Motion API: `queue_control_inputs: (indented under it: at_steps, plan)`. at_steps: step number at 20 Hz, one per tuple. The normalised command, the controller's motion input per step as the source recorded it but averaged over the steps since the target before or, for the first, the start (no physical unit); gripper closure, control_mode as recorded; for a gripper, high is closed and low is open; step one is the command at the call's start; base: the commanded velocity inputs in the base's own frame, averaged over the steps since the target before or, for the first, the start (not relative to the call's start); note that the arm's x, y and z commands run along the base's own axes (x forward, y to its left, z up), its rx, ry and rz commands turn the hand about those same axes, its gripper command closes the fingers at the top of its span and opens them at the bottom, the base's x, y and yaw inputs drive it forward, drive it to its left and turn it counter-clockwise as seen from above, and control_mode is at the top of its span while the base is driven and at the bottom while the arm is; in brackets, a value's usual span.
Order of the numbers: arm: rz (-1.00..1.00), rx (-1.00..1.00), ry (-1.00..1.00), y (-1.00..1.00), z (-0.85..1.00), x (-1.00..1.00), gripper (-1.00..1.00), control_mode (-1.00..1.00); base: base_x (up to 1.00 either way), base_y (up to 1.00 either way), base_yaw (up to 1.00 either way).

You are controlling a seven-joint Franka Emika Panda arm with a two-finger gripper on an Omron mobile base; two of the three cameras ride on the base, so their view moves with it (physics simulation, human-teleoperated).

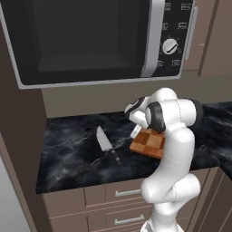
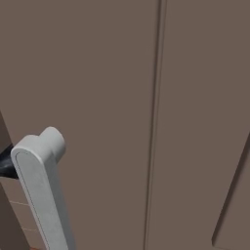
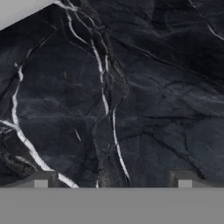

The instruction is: Move the cutting board and knife to the sink. Then move spray from the cabinet to the counter.

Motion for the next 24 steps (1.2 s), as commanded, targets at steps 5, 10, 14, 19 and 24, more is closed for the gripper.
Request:
queue_control_inputs:
  at_steps: [5,10,14,19,24]
  plan:
    - [-0.08,0.00,0.02,-0.49,-0.54,-0.66,-1.00,-1.00,0.00,0.00,0.00]
    - [-0.15,0.00,0.04,-0.52,-0.55,-0.67,-1.00,-1.00,0.00,0.00,0.00]
    - [-0.17,0.00,0.03,-0.50,-0.56,-0.67,-1.00,-1.00,0.00,0.00,0.00]
    - [-0.15,0.00,0.02,-0.53,-0.56,-0.68,-1.00,-1.00,0.00,0.00,0.00]
    - [-0.12,0.00,0.02,-0.56,-0.56,-0.70,-1.00,-1.00,0.00,0.00,0.00]
